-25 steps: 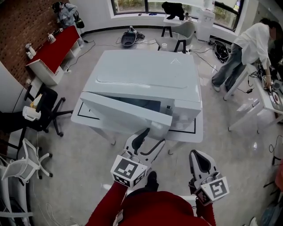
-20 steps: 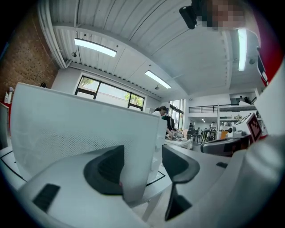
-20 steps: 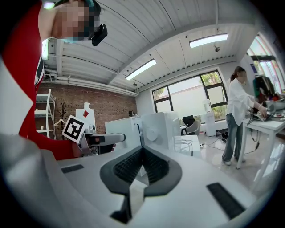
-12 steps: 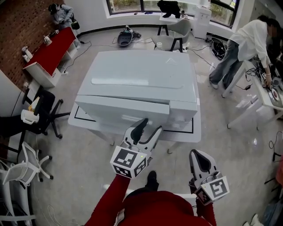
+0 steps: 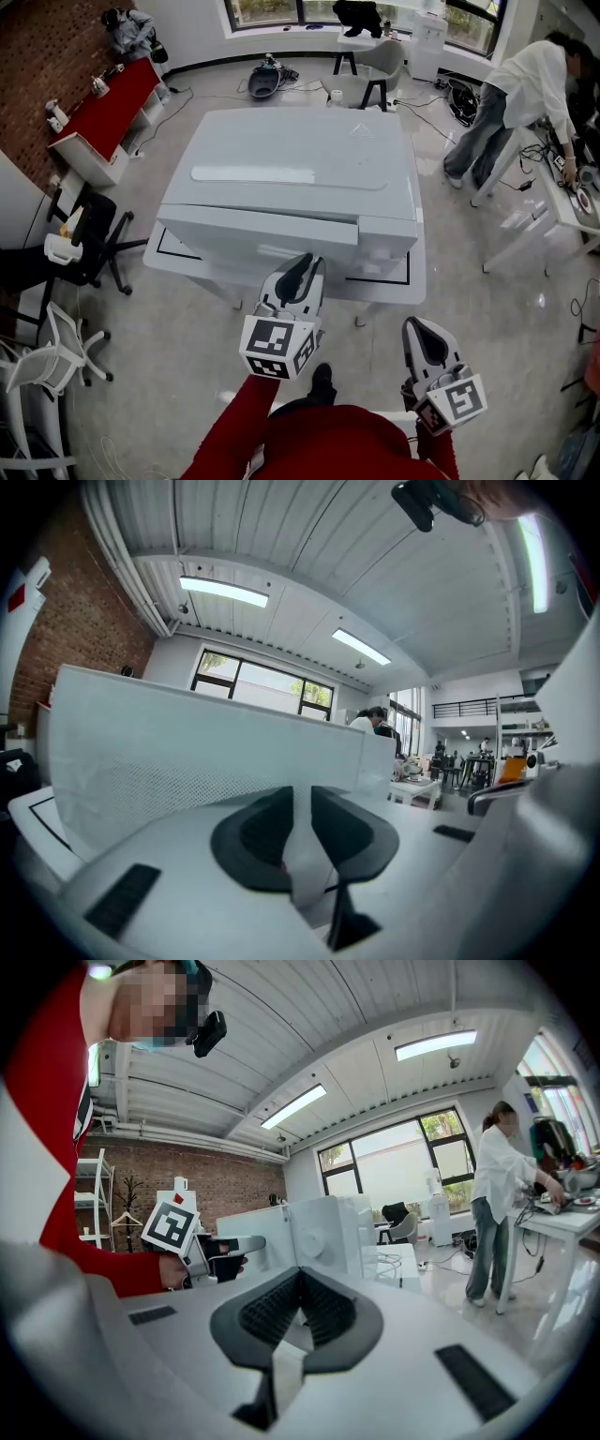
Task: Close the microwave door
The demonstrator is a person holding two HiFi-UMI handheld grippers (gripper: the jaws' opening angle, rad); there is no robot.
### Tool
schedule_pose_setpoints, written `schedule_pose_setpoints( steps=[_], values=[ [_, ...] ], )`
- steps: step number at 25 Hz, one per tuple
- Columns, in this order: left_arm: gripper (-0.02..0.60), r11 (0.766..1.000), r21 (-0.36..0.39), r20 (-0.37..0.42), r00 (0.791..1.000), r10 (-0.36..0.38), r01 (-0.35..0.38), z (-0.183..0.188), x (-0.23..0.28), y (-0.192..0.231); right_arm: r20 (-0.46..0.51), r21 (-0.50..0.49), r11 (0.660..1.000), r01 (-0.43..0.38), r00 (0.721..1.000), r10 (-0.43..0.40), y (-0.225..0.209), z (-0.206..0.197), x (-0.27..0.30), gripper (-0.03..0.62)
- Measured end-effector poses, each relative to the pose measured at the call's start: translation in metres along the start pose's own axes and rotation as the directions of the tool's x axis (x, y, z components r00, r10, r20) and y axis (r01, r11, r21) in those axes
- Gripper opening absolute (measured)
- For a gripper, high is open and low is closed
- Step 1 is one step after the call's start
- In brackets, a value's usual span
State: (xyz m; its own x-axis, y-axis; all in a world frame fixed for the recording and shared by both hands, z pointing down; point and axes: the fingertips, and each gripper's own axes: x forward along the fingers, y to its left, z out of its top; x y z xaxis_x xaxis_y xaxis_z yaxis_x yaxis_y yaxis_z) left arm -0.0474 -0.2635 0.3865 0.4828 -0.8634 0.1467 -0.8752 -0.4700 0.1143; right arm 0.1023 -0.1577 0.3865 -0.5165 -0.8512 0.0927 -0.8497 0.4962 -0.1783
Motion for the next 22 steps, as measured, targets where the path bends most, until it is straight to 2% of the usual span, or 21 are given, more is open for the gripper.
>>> schedule_pose_setpoints(
  steps=[4,22],
  values=[
    [0.023,0.999,0.013,0.003,0.999,0.048,-0.048,0.0,0.0,0.006,-0.002,0.0,1.0,-0.001,1.0,0.001,-0.003,0.0,0.002,0.012],
    [0.02,0.994,0.028,0.007,0.994,0.107,-0.108,0.002,0.008,0.008,-0.001,0.009,1.0,0.001,1.0,-0.001,-0.011,0.0,0.003,0.012]
  ],
)
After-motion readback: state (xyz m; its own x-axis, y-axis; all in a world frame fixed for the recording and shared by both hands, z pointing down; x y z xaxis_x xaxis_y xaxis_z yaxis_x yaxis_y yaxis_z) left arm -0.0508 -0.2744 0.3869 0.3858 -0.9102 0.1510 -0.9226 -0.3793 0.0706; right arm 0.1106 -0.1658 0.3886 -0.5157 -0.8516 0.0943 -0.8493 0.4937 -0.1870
